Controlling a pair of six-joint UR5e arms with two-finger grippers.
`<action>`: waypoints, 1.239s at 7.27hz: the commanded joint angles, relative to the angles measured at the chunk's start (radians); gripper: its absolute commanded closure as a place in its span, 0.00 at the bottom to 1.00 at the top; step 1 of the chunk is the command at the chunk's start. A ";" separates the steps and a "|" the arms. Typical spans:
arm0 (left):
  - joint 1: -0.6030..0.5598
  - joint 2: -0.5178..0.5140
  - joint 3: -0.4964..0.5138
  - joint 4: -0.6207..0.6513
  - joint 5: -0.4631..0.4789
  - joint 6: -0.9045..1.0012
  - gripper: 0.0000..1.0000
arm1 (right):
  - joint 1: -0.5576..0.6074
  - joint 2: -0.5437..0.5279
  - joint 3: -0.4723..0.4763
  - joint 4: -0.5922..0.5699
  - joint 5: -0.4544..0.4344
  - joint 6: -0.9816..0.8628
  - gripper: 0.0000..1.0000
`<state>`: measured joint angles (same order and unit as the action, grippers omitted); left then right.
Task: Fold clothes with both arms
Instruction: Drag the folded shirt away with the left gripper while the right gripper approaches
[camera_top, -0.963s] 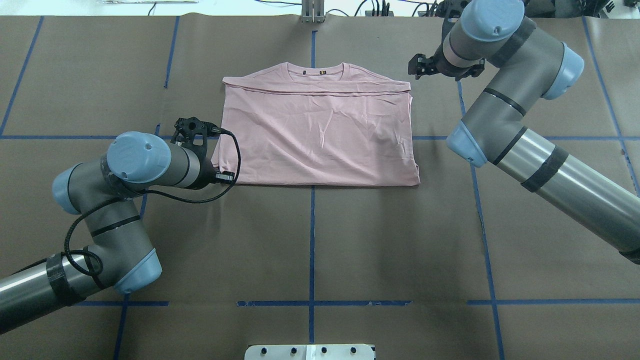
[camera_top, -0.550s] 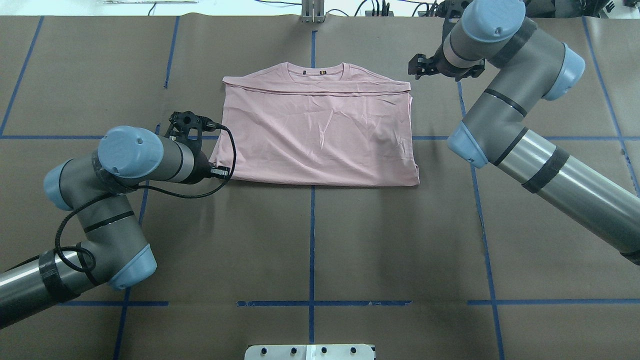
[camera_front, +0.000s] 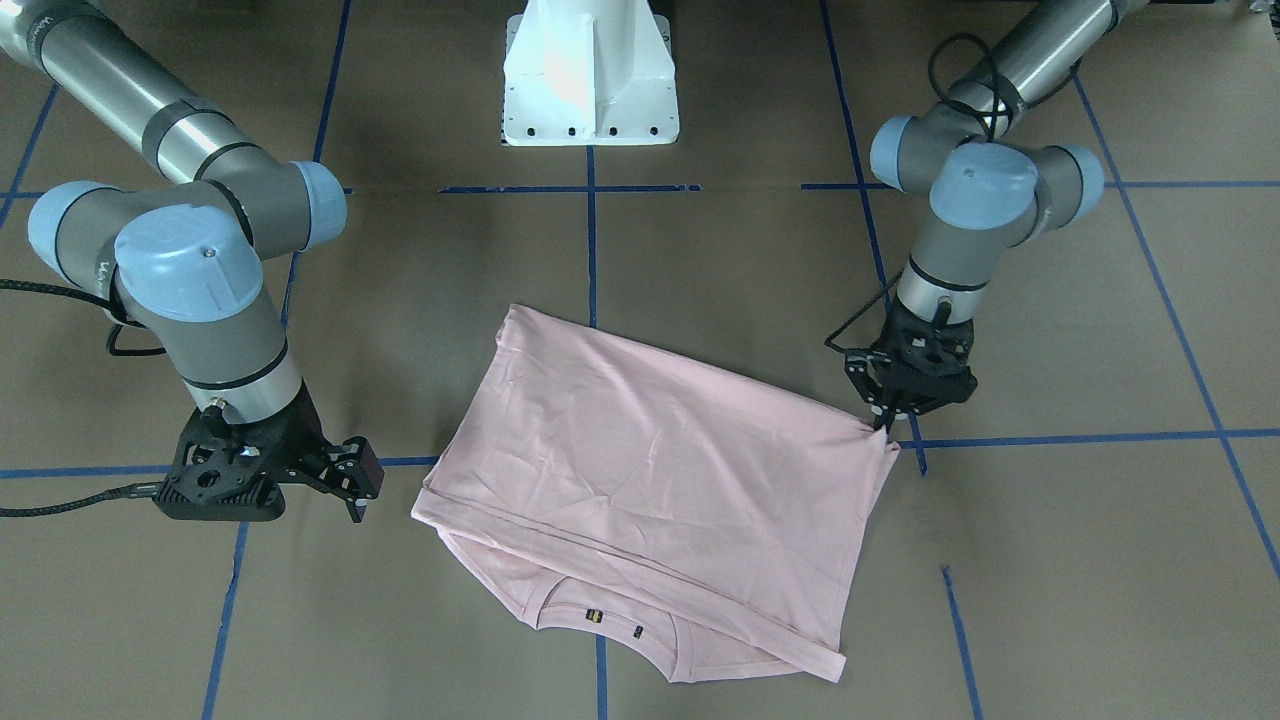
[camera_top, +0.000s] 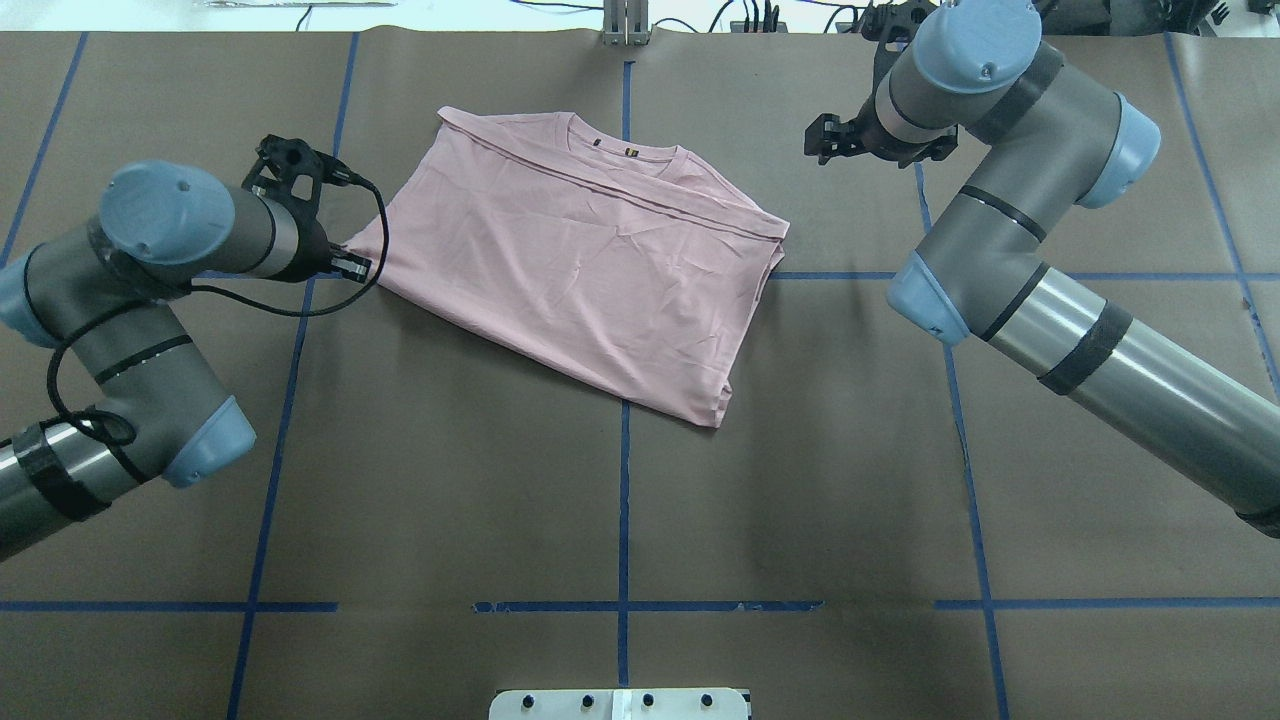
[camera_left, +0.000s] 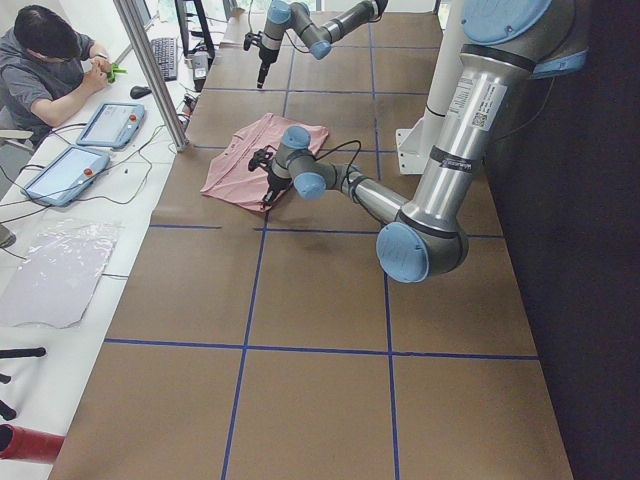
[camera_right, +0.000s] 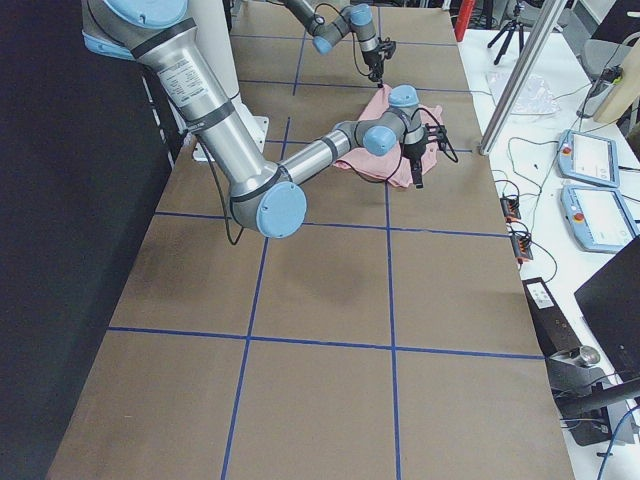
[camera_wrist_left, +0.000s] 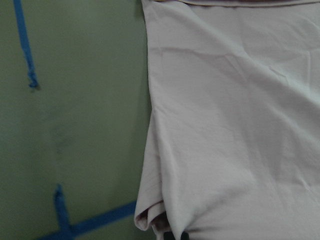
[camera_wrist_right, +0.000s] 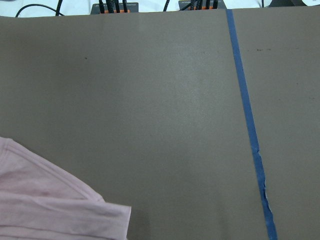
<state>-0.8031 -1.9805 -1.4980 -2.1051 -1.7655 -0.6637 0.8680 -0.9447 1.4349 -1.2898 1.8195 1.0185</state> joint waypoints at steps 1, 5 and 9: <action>-0.111 -0.154 0.279 -0.082 0.000 0.105 1.00 | -0.015 0.003 0.007 0.001 -0.002 0.014 0.00; -0.168 -0.354 0.662 -0.235 0.095 0.136 1.00 | -0.033 0.020 0.021 0.004 -0.002 0.035 0.00; -0.225 -0.267 0.500 -0.246 -0.075 0.156 0.00 | -0.188 0.174 -0.046 -0.005 -0.099 0.299 0.18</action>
<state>-1.0107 -2.2831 -0.9344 -2.3512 -1.7874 -0.5100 0.7297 -0.8261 1.4291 -1.2935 1.7763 1.2403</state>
